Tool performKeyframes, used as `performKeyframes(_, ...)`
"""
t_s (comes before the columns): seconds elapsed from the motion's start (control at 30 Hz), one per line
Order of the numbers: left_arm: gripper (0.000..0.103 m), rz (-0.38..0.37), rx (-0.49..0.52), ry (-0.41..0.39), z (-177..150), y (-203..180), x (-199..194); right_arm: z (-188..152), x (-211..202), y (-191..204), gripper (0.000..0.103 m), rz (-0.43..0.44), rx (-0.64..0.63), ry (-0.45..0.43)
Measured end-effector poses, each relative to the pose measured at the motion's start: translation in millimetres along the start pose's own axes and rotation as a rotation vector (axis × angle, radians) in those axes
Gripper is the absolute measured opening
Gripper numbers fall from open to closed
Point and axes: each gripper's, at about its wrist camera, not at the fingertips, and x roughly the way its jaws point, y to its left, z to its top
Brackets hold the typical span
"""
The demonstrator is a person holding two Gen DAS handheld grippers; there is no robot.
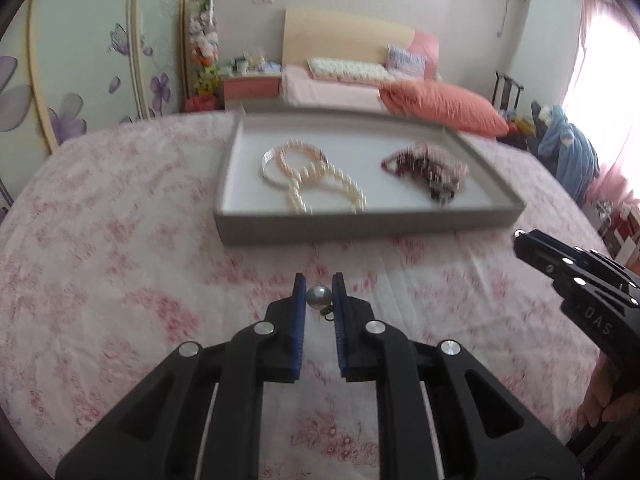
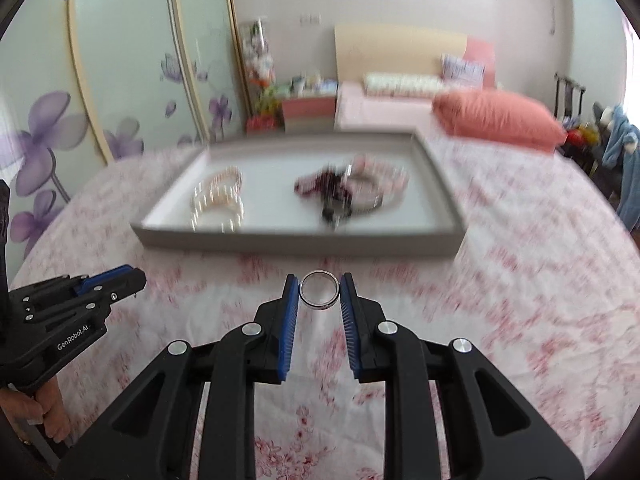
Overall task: Organize jewelry
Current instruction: 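Carry the silver ring into the tray with the right tool while the left drops the earring there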
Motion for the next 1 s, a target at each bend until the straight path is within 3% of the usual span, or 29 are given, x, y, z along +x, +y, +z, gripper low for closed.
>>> performKeyframes(0.2,0.014,0.031,-0.007,-0.149,14.2,-2.3,-28.6,13.4,-32.6,9.8,0.022,-0.058,-0.04,-0.196)
performKeyframes(0.4,0.014,0.074,0.03,-0.262,18.8,-10.8,-46.5,19.9,-46.2,17.2,0.022,-0.102,-0.081,-0.321)
performKeyframes(1.0,0.014,0.083,0.055,-0.33,57.4,-18.3,-35.6,59.6,-27.4,16.6,0.022,-0.103,-0.062,-0.382)
